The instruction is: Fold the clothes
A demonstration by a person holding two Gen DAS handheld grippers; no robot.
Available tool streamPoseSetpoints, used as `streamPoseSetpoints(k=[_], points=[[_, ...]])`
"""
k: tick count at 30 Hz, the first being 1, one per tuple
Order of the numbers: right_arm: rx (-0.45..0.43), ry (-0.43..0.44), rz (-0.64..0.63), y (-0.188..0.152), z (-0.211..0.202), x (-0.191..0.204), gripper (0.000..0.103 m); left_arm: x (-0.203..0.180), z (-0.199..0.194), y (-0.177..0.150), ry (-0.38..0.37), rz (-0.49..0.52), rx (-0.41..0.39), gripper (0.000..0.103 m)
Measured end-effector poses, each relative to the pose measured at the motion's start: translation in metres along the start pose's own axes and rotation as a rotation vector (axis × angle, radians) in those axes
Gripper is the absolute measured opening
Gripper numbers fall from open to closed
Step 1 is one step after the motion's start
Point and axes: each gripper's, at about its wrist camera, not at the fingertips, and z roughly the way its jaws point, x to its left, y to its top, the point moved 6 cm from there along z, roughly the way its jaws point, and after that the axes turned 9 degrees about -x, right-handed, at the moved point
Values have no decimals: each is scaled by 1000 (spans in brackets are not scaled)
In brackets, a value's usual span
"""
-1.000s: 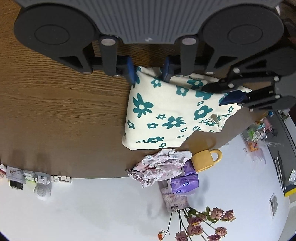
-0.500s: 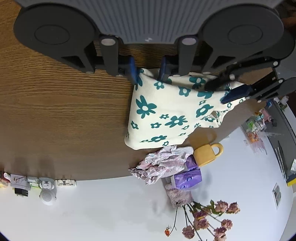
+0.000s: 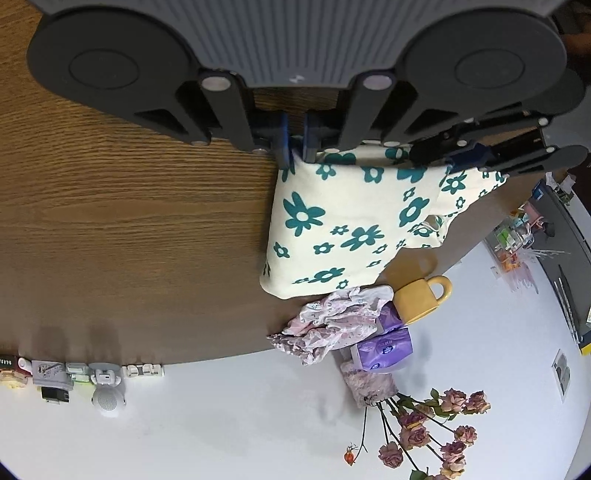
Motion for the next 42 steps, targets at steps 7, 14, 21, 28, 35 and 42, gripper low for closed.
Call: streamPoseSetpoints(k=[7,14,21,28,35,42], points=[[2,-7,-15,-2,2,3,5,-2,7,-4,-11,6,22,18],[-9,31,-16,3,-13,1,40,11,-18,11,-109,-96,-33,53],[-78,65,107,34,-16,-10,46,42,3,29,-95,-389,-11,68],[-24,37,205,29,21,-17,43,46,32,22,-108,-473,43,31],[-18,36,145,22,26,-5,28,50,36,19,-115,-490,51,42],[-23,52,228,30,29,-19,33,53,43,27,-117,-499,42,31]])
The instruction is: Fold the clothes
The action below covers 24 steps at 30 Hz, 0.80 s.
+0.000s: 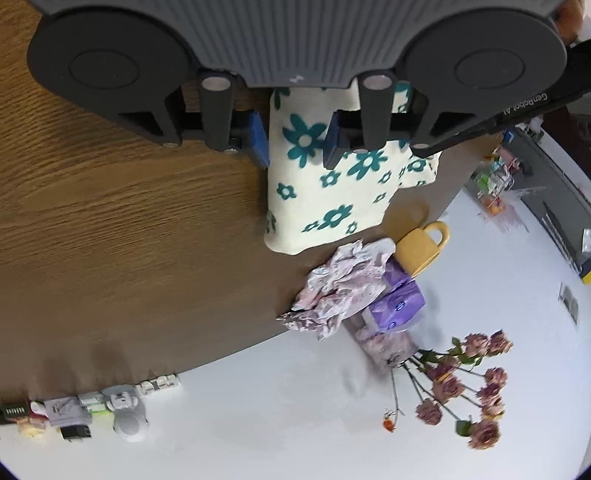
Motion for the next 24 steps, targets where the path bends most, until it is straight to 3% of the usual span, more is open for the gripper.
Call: streamPoseSetpoints(k=[2,4,6,8,11,17,19,24], points=[[3,2,6,0,3,1,31,-3,4,-3,4,20,13,26],[11,4,-5,-3,6,5,22,-3,4,-2,-2,22,16,26],[6,-12,-65,-6,7,12,22,2,2,2,-3,-20,18,32],[12,-9,-80,-4,6,13,24,8,2,9,-3,-53,14,45],[14,6,-31,9,6,4,29,11,7,16,13,-71,1,49],[38,2,-21,19,23,3,31,6,24,10,-2,-88,48,34],[56,17,-14,12,29,7,25,7,23,11,-8,-90,46,33],[59,20,-36,15,30,8,28,29,27,24,36,-199,30,48]])
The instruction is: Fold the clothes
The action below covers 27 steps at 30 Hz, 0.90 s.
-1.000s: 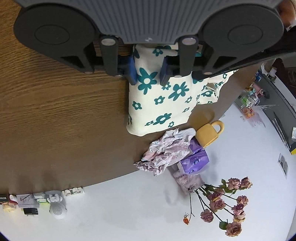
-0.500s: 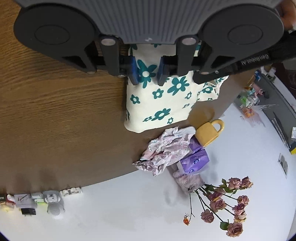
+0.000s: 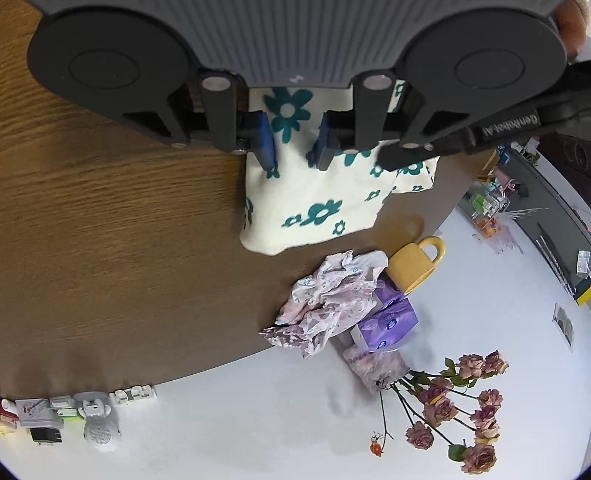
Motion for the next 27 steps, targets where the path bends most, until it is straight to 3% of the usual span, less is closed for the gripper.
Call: streamPoseSetpoints(k=[3,5,8,9,11,15,16,18,20,22,24,25,26,27], points=[[-14,-23,10,13,2,-8,32,2,10,2,-14,-44,23,46],[-14,-42,7,18,8,-12,32,-1,17,-4,-49,-70,60,33],[28,-11,22,13,19,-9,24,-1,18,-5,-43,-61,56,33],[35,-4,21,11,21,-7,23,2,19,-2,-40,-77,60,34],[32,-6,-11,12,21,-4,23,7,21,4,-20,-112,56,47],[17,-12,1,33,24,-10,42,7,34,18,-1,-149,42,57],[5,-22,1,39,26,-12,43,6,39,20,2,-153,47,57],[4,-53,4,49,36,-17,43,6,50,21,12,-158,59,52],[25,-50,22,52,48,-19,42,6,57,18,7,-166,77,17],[55,-40,56,48,59,-22,18,7,59,16,2,-170,78,18],[69,-32,71,43,63,-22,18,10,60,19,2,-194,67,31],[64,-37,54,43,63,-22,18,12,60,22,5,-212,60,52],[57,-38,60,45,62,-22,21,13,61,24,15,-221,48,62],[50,-38,67,47,62,-23,28,13,64,26,20,-217,38,61]])
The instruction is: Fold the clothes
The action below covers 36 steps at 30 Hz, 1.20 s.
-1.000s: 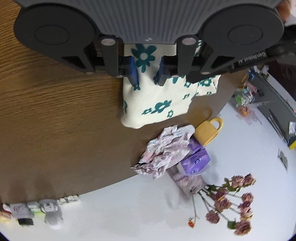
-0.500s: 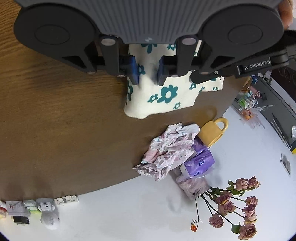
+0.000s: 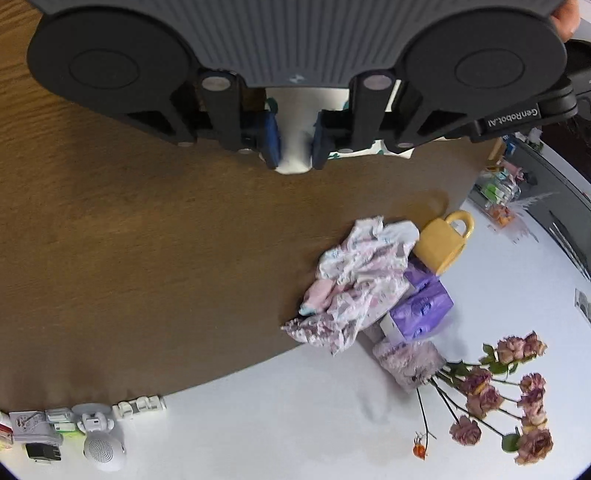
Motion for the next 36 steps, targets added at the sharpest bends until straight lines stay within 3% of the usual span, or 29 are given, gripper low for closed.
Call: streamPoseSetpoints(k=[1,3,4,6,7,8,9,10,12,16,20,22,24,26,27,28,30,31,32,33,34,36], points=[[-7,-1,7,2,0,-1,41,0,2,2,4,3,-10,58],[-11,-23,29,4,3,-6,41,-2,9,0,-5,12,-1,32],[-4,-29,35,3,6,-8,36,-3,13,-2,-15,16,13,13],[5,-26,41,0,9,-9,16,-3,14,-6,-23,17,22,16],[8,-19,42,-1,10,-9,16,-2,11,-5,-23,7,13,24],[10,-12,43,-2,10,-8,17,0,9,-5,-23,-4,5,46],[12,-6,44,-3,11,-7,21,1,6,-4,-23,-14,-3,57],[4,-8,53,-2,9,-9,33,3,2,-4,-23,-23,-12,64],[-7,-8,69,-2,4,-13,49,3,-7,-5,-34,-5,-30,64],[-20,3,98,-5,-10,-22,49,-5,-16,-14,-48,79,-34,58],[-12,41,102,-9,-16,-18,41,-10,-14,-21,-55,115,-32,22],[-8,45,92,-11,-16,-14,19,-8,-14,-22,-53,110,-32,22],[-11,44,82,-13,-16,-12,17,-5,-15,-21,-52,82,-39,28],[-14,42,72,-14,-16,-9,17,0,-17,-19,-38,52,-43,58],[-14,42,78,-15,-17,-10,22,1,-17,-19,-34,46,-44,58],[-13,42,85,-15,-18,-12,33,1,-18,-20,-33,56,-46,55],[-13,42,97,-16,-19,-14,44,-2,-18,-23,-48,79,-38,37],[-12,42,103,-16,-20,-16,43,-4,-17,-24,-59,90,-30,19],[-12,43,110,-17,-21,-17,38,-4,-16,-25,-61,94,-25,20],[-8,61,127,-18,-21,-17,20,-5,-16,-26,-62,96,-20,20],[-4,76,142,-19,-22,-16,19,-4,-17,-26,-63,89,-23,23],[-17,61,113,-19,-23,-14,20,-2,-23,-26,-49,68,-35,38]])
